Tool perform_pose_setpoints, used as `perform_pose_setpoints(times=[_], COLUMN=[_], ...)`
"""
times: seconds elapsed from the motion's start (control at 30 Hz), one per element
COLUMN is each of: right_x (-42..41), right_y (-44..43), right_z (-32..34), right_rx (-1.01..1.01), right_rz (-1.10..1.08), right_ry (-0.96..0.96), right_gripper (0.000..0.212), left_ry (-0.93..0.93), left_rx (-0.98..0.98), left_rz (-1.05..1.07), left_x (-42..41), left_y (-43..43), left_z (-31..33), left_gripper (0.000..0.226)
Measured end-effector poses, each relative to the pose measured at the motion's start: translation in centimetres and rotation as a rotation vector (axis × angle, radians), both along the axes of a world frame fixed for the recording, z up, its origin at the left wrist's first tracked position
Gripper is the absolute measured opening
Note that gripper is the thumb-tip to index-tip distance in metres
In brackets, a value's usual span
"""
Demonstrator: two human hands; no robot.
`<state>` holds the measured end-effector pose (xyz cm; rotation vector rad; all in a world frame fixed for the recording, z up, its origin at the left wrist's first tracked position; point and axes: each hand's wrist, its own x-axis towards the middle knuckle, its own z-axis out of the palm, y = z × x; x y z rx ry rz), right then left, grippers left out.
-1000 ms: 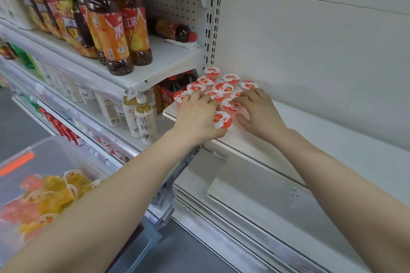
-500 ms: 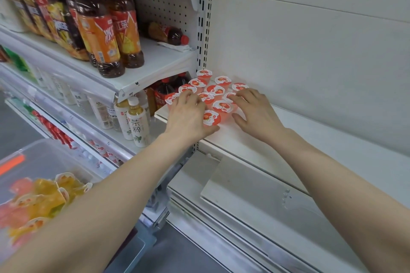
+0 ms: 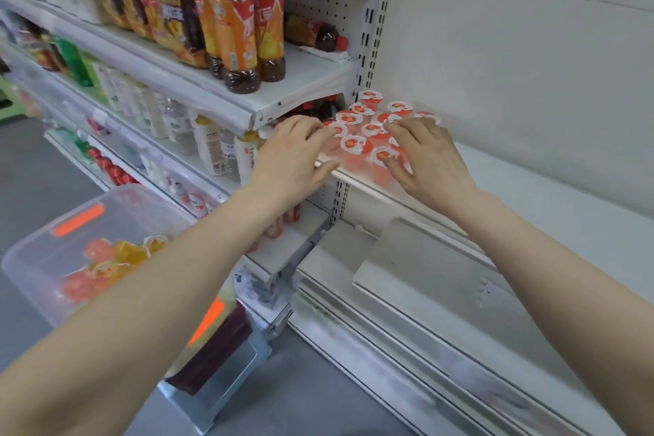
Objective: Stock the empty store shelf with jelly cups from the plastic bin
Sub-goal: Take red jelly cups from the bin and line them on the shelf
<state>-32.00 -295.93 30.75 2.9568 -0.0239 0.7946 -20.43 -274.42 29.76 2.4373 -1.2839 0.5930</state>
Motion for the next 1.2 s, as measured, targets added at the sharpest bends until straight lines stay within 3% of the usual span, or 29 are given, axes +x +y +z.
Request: perform_pose_setpoints(times=[0.3, 0.47, 0.6, 0.7, 0.87, 1.0, 1.2], right_x=[2.9, 4.7, 5.8, 6.9, 10.8, 14.2, 19.3], right_y=[14.7, 23.2, 28.6, 31.4, 34.3, 36.3, 38.4], right_z=[-5.6, -11.6, -16.2, -18.7, -22.1, -24.2, -25.7], right_rx=[0.044, 0.117, 0.218, 0.261, 0.27, 0.31, 0.324], right_rz=[0.157, 0.297, 0.34, 0.358, 0.392, 0.398, 0.471], right_ry=[0.025, 0.144, 0.345, 0.522, 0.741, 0.833, 0.817], right_gripper=[0.046, 0.043, 0.049, 0.05, 0.054, 0.053, 0.054], left_ry=[0.123, 0.302, 0.448, 0.559, 0.54, 0.43, 0.458], left_rx=[0.018, 0.081, 0.122, 0.132, 0.15, 0.159, 0.156], left_rz=[0.184, 0.354, 0.435, 0.477, 0.465, 0.45, 0.593], left_x=[2.2, 2.6, 2.4, 2.3, 3.2, 3.3, 6.1], left_y=[18.6, 28.4, 33.9, 36.5, 37.6, 37.9, 39.3], left_z=[-5.3, -11.0, -15.8, -18.7, -21.3, -22.0, -22.2], left_gripper=[0.046, 0.044, 0.041, 0.039, 0.031, 0.03, 0.034])
